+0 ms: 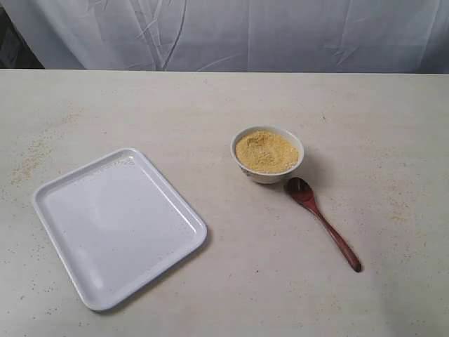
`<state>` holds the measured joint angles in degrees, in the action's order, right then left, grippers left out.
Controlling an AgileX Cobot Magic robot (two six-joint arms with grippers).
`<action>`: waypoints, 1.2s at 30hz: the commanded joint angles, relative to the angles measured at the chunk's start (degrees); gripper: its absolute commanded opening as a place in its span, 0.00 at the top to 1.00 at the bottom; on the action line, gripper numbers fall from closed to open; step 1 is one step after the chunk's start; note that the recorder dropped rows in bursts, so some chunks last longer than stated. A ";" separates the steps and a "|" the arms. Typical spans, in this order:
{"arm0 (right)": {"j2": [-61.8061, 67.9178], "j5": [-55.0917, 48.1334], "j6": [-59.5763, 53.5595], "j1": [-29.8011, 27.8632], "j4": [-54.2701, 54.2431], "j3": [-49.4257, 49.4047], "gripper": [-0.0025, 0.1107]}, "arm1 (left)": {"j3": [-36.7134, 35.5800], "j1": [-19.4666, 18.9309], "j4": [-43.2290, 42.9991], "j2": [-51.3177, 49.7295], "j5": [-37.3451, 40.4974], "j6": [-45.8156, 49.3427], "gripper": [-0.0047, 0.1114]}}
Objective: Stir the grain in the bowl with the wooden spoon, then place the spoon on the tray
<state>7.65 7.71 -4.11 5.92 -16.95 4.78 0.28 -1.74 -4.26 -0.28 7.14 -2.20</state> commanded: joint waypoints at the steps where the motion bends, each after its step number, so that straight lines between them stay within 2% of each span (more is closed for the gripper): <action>1: 7.57 -1.34 0.19 -0.19 -0.25 5.12 0.99 | -0.28 0.26 0.13 0.28 0.08 -0.15 0.96; 6: 23.39 -7.71 0.19 -0.19 -0.06 10.80 0.99 | -0.28 0.26 0.13 0.28 0.08 -0.26 0.96; 11: 40.44 -9.54 0.19 0.08 -0.06 14.38 0.99 | -0.28 0.26 0.13 0.28 0.08 -0.26 0.96; 17: 54.30 -10.39 -0.22 6.56 -0.06 18.81 0.99 | -0.28 0.26 0.13 0.28 0.08 -0.15 0.96; 26: 58.44 -13.83 -0.38 16.81 -0.06 25.32 0.99 | -0.28 0.26 0.13 0.28 0.08 -0.26 0.96; 36: 61.73 -19.98 -0.48 19.47 2.06 28.17 0.98 | -0.28 0.26 0.13 0.28 0.08 -0.14 0.96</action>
<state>67.58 -11.33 -4.13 25.19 -16.26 32.45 0.28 -1.74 -4.26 -0.28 7.14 -2.20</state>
